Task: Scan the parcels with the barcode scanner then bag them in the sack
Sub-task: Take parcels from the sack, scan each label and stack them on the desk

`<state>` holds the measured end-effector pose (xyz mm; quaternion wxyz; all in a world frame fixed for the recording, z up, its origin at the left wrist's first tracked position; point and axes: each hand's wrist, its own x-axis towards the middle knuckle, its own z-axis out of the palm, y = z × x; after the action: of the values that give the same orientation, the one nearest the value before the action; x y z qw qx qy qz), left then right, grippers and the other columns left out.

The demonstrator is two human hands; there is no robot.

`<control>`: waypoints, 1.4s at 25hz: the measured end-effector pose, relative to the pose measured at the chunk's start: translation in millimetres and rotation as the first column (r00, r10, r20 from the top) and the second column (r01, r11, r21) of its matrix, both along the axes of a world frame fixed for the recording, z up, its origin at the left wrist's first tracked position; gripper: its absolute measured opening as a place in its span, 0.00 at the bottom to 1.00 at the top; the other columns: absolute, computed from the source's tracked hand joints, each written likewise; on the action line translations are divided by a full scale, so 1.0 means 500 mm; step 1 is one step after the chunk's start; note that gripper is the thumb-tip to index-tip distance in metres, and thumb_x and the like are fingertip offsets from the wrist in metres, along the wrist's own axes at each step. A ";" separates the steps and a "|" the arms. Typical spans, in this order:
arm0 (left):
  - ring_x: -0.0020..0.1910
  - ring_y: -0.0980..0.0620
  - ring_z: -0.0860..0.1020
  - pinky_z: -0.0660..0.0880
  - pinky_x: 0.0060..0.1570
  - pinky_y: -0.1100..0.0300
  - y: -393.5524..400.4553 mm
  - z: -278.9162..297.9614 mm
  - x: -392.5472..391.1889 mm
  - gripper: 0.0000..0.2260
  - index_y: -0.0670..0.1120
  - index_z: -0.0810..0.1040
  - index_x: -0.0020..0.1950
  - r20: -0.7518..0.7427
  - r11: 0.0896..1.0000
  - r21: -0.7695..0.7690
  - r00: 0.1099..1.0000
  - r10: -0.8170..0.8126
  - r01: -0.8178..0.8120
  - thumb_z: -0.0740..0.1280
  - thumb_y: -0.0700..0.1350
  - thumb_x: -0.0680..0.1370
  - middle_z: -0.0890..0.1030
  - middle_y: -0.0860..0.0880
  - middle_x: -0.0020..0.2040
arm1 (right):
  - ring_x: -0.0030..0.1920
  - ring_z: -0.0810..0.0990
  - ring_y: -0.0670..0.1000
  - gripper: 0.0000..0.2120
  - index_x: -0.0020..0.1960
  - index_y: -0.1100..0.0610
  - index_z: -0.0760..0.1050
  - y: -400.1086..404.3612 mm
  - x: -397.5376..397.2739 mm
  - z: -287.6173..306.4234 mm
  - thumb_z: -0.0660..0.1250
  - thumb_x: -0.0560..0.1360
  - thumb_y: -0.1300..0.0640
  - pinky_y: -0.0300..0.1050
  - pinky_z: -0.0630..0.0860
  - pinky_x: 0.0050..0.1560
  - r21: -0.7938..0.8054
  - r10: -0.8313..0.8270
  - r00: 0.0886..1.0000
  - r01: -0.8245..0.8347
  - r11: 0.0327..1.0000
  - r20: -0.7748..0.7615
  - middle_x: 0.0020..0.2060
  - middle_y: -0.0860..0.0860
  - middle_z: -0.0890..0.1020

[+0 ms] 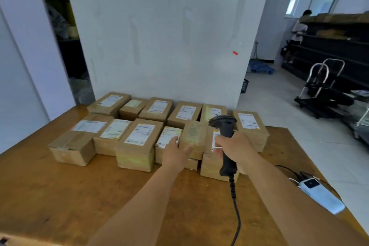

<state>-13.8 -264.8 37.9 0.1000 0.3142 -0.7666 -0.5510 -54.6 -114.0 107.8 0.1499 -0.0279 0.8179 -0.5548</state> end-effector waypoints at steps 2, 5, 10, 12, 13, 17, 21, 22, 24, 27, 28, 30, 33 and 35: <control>0.68 0.46 0.69 0.71 0.65 0.50 0.007 -0.012 -0.054 0.33 0.49 0.61 0.76 0.055 0.984 -0.163 0.996 -0.066 0.074 0.69 0.54 0.75 0.68 0.45 0.72 | 0.44 0.85 0.57 0.04 0.42 0.60 0.72 0.009 -0.029 -0.003 0.66 0.73 0.61 0.48 0.71 0.40 -0.004 -0.043 0.999 0.043 0.999 0.021 0.40 0.58 0.79; 0.72 0.41 0.61 0.63 0.69 0.48 0.016 -0.032 -0.125 0.39 0.47 0.55 0.77 0.200 0.936 -0.321 0.976 -0.083 0.146 0.70 0.58 0.72 0.59 0.43 0.75 | 0.40 0.85 0.51 0.04 0.45 0.59 0.72 0.007 -0.057 -0.013 0.66 0.73 0.60 0.48 0.71 0.40 0.019 -0.071 0.996 0.070 0.997 0.049 0.41 0.58 0.78; 0.73 0.37 0.56 0.58 0.72 0.43 0.005 -0.057 -0.204 0.42 0.47 0.52 0.75 0.305 0.882 -0.437 0.952 -0.041 0.178 0.71 0.58 0.70 0.55 0.39 0.74 | 0.35 0.83 0.48 0.08 0.50 0.64 0.75 -0.021 -0.089 -0.031 0.66 0.74 0.61 0.47 0.73 0.41 0.026 -0.130 0.986 0.128 0.991 0.103 0.42 0.58 0.79; 0.67 0.40 0.63 0.67 0.65 0.45 -0.013 -0.054 -0.218 0.38 0.48 0.56 0.72 0.215 0.951 -0.304 0.976 0.011 0.056 0.73 0.53 0.68 0.62 0.41 0.68 | 0.37 0.83 0.49 0.12 0.54 0.67 0.75 -0.028 -0.093 -0.033 0.67 0.73 0.61 0.48 0.74 0.41 0.017 -0.122 0.984 0.121 0.992 0.131 0.42 0.58 0.79; 0.64 0.41 0.65 0.69 0.62 0.46 -0.025 -0.051 -0.221 0.37 0.48 0.57 0.70 0.179 0.979 -0.205 0.983 0.037 0.000 0.73 0.52 0.68 0.63 0.42 0.66 | 0.38 0.84 0.51 0.12 0.54 0.67 0.75 -0.031 -0.094 -0.033 0.67 0.73 0.62 0.48 0.75 0.42 0.014 -0.113 0.983 0.112 0.994 0.142 0.41 0.58 0.80; 0.56 0.43 0.74 0.78 0.53 0.47 -0.082 -0.046 -0.203 0.36 0.52 0.59 0.69 0.034 0.972 0.229 0.998 0.056 -0.062 0.71 0.55 0.66 0.68 0.44 0.64 | 0.41 0.85 0.54 0.10 0.52 0.65 0.76 -0.046 -0.086 -0.015 0.68 0.73 0.60 0.48 0.81 0.45 -0.035 -0.106 0.980 0.113 0.993 0.166 0.39 0.57 0.84; 0.54 0.46 0.77 0.79 0.47 0.52 -0.121 -0.040 -0.172 0.35 0.51 0.58 0.73 -0.074 0.898 0.439 0.997 0.022 0.013 0.71 0.49 0.71 0.72 0.45 0.62 | 0.36 0.82 0.52 0.07 0.49 0.65 0.78 -0.068 -0.067 0.026 0.67 0.75 0.61 0.48 0.81 0.46 -0.120 -0.047 0.985 0.068 0.990 0.166 0.36 0.57 0.84; 0.53 0.46 0.77 0.78 0.44 0.55 -0.128 -0.039 -0.165 0.33 0.50 0.58 0.74 -0.085 0.890 0.455 0.996 0.014 0.026 0.70 0.47 0.73 0.73 0.45 0.62 | 0.35 0.83 0.51 0.07 0.50 0.65 0.78 -0.074 -0.061 0.036 0.67 0.75 0.61 0.47 0.81 0.45 -0.123 -0.025 0.987 0.045 0.991 0.157 0.37 0.57 0.83; 0.52 0.48 0.78 0.76 0.41 0.57 -0.137 -0.032 -0.153 0.31 0.50 0.58 0.73 -0.105 0.880 0.475 0.994 0.023 0.030 0.69 0.45 0.74 0.73 0.45 0.62 | 0.33 0.83 0.49 0.08 0.51 0.66 0.78 -0.082 -0.047 0.054 0.67 0.75 0.62 0.43 0.81 0.39 -0.119 0.015 0.988 0.003 0.993 0.152 0.38 0.57 0.83; 0.50 0.49 0.79 0.75 0.39 0.59 -0.147 -0.023 -0.141 0.33 0.51 0.58 0.73 -0.130 0.863 0.505 0.988 0.080 -0.003 0.70 0.46 0.73 0.75 0.44 0.63 | 0.30 0.82 0.48 0.07 0.49 0.66 0.78 -0.087 -0.028 0.070 0.66 0.75 0.62 0.39 0.80 0.32 -0.100 0.061 0.983 -0.044 0.994 0.174 0.38 0.58 0.82; 0.49 0.50 0.79 0.74 0.39 0.59 -0.149 -0.018 -0.137 0.33 0.50 0.59 0.74 -0.132 0.862 0.507 0.986 0.097 -0.016 0.70 0.46 0.73 0.75 0.44 0.63 | 0.31 0.81 0.49 0.07 0.48 0.66 0.78 -0.088 -0.023 0.073 0.66 0.75 0.61 0.40 0.80 0.32 -0.083 0.071 0.981 -0.057 0.995 0.180 0.38 0.58 0.82; 0.46 0.53 0.77 0.72 0.37 0.61 -0.152 -0.009 -0.129 0.31 0.49 0.59 0.74 -0.137 0.888 0.458 0.984 0.110 -0.035 0.69 0.45 0.74 0.75 0.44 0.63 | 0.31 0.81 0.49 0.07 0.47 0.64 0.78 -0.089 -0.013 0.079 0.67 0.75 0.60 0.41 0.79 0.33 -0.054 0.084 0.980 -0.075 0.996 0.182 0.37 0.57 0.83; 0.46 0.53 0.75 0.70 0.38 0.62 -0.154 -0.001 -0.127 0.31 0.48 0.57 0.75 -0.157 0.894 0.448 0.982 0.101 -0.020 0.68 0.43 0.75 0.74 0.43 0.64 | 0.32 0.81 0.49 0.07 0.49 0.64 0.78 -0.091 -0.002 0.089 0.67 0.76 0.59 0.41 0.79 0.33 -0.051 0.098 0.978 -0.090 0.995 0.187 0.37 0.57 0.82; 0.52 0.50 0.76 0.70 0.42 0.61 -0.159 0.000 -0.131 0.33 0.49 0.56 0.75 -0.162 0.887 0.462 0.981 0.107 -0.021 0.68 0.42 0.75 0.74 0.42 0.65 | 0.33 0.81 0.50 0.07 0.48 0.63 0.78 -0.094 0.003 0.094 0.67 0.76 0.59 0.41 0.79 0.33 -0.037 0.104 0.975 -0.099 0.994 0.195 0.37 0.57 0.82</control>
<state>-79.3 -344.1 37.8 0.1112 0.3022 -0.5917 -0.7390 -53.4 -161.2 154.7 0.2579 -0.0166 0.7890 -0.5574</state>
